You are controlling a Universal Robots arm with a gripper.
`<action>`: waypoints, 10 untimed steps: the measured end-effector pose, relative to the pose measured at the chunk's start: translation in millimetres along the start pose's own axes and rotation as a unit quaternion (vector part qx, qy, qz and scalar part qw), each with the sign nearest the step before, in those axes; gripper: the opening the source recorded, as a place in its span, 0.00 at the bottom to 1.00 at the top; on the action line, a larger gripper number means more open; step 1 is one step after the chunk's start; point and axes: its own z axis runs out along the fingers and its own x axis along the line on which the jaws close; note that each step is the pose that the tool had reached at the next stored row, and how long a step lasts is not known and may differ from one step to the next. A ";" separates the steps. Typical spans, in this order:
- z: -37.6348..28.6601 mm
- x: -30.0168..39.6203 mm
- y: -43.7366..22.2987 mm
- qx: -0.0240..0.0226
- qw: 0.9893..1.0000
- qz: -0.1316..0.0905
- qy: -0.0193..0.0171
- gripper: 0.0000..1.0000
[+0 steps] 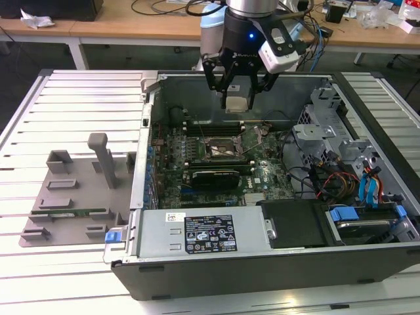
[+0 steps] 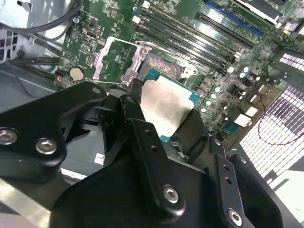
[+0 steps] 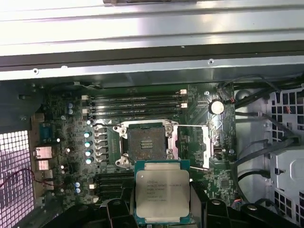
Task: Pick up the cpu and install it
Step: 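Place the cpu into insertion slot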
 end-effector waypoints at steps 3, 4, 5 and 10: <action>0.0 0.0 0.0 0.000 0.999 0.046 0.001 0.55; 0.1 0.0 0.0 0.000 0.999 0.052 0.001 0.55; 0.1 0.0 0.0 0.001 0.998 0.060 0.001 0.55; 0.1 0.0 0.0 0.001 0.995 0.097 0.002 0.55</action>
